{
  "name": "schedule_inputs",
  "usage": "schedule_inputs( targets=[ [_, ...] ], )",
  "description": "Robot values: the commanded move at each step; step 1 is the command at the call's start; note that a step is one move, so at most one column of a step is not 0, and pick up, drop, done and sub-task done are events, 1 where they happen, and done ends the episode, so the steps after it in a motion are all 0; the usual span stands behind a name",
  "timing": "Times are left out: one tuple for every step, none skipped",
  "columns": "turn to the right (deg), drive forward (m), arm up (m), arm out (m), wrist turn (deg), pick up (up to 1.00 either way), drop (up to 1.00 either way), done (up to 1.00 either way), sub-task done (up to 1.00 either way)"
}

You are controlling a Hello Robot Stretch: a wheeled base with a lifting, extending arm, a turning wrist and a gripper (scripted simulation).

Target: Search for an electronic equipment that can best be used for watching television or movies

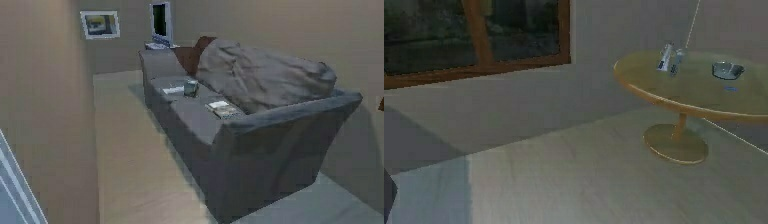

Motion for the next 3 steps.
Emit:
schedule_inputs(
  targets=[
    [18.0,0.00,0.00,0.00,0.0,0.00,0.00,0.00,0.00],
    [0.0,0.40,0.00,0.00,0.0,0.00,0.00,0.00,0.00],
    [-42.0,0.00,0.00,0.00,0.0,0.00,0.00,0.00,0.00]
  ],
)
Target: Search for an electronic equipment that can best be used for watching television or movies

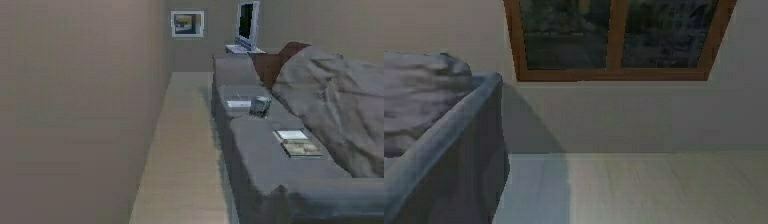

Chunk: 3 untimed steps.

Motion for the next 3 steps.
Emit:
schedule_inputs(
  targets=[
    [0.0,1.00,0.00,0.00,0.0,0.00,0.00,0.00,0.00],
    [0.0,1.00,0.00,0.00,0.0,0.00,0.00,0.00,0.00],
    [0.0,1.00,0.00,0.00,0.0,0.00,0.00,0.00,0.00]
  ],
)
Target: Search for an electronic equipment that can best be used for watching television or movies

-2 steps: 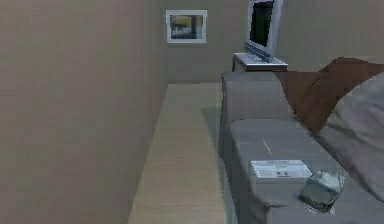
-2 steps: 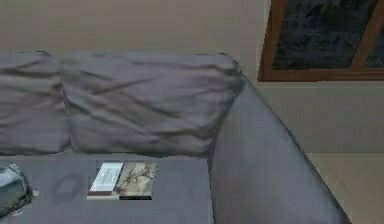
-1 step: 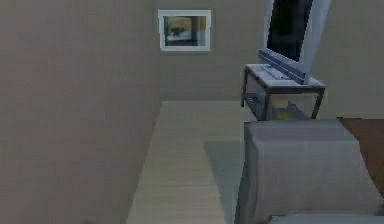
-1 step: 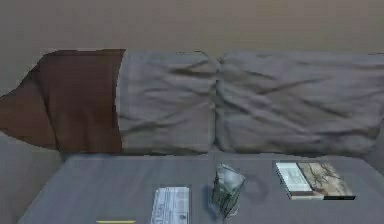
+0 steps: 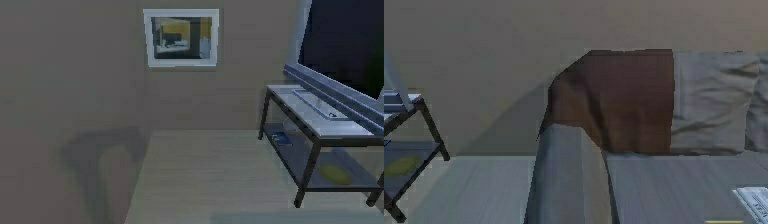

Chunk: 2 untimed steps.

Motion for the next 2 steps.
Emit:
schedule_inputs(
  targets=[
    [0.0,0.30,0.00,0.00,0.0,0.00,0.00,0.00,0.00],
    [45.0,0.00,0.00,0.00,0.0,0.00,0.00,0.00,0.00]
  ],
)
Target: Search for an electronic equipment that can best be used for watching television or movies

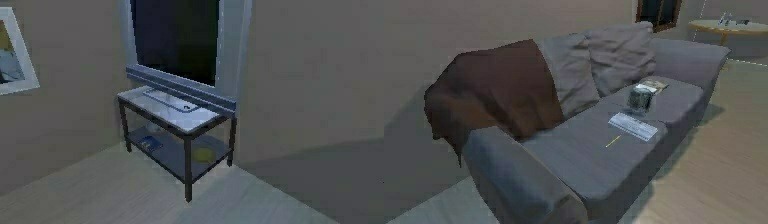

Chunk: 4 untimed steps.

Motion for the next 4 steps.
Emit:
schedule_inputs(
  targets=[
    [12.0,0.00,0.00,0.00,0.0,0.00,0.00,0.00,0.00],
    [0.0,0.45,0.00,0.00,0.0,0.00,0.00,0.00,0.00],
    [-18.0,0.00,0.00,0.00,0.0,0.00,0.00,0.00,0.00],
    [0.0,0.00,0.00,0.00,0.0,0.00,0.00,1.00,0.00]
  ],
)
